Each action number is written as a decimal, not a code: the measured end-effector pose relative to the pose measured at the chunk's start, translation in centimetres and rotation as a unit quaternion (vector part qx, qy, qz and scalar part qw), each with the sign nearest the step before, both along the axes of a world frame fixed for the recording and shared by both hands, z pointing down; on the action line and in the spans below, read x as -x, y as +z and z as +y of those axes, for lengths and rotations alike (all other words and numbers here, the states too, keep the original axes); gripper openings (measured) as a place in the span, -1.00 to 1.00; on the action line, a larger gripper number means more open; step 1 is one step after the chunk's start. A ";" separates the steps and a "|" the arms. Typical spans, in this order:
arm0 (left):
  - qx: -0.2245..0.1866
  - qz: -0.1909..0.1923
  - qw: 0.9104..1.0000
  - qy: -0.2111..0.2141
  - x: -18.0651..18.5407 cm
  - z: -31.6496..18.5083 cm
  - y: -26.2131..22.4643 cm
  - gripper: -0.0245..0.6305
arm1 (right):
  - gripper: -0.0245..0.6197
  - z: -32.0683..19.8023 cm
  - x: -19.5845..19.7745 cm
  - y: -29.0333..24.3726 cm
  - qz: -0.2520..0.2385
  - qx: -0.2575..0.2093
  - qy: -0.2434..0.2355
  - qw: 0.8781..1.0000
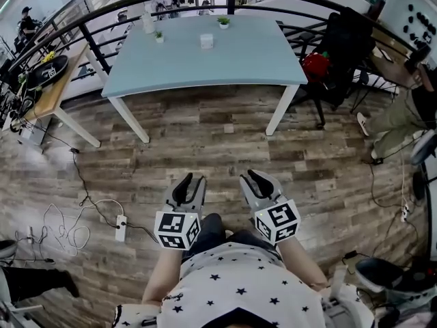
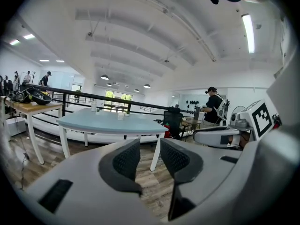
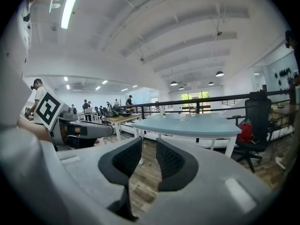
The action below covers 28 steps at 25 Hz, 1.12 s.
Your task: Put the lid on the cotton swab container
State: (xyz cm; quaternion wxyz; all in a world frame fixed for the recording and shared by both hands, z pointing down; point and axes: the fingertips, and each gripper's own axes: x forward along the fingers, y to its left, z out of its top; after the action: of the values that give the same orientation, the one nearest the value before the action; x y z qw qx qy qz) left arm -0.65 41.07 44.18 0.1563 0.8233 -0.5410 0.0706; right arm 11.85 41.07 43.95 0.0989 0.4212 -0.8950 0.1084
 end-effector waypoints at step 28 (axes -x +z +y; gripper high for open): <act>-0.003 -0.019 0.999 0.027 3.0 -22.5 0.3 -0.26 | -0.34 -22.9 4.6 0.0 -0.003 0.009 0.007 1.000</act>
State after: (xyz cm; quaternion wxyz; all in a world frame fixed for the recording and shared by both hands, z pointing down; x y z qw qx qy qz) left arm -3.64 18.54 44.52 0.1417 0.8365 -0.5219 0.0883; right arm 7.25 18.14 43.96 0.0990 0.4261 -0.8914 0.1184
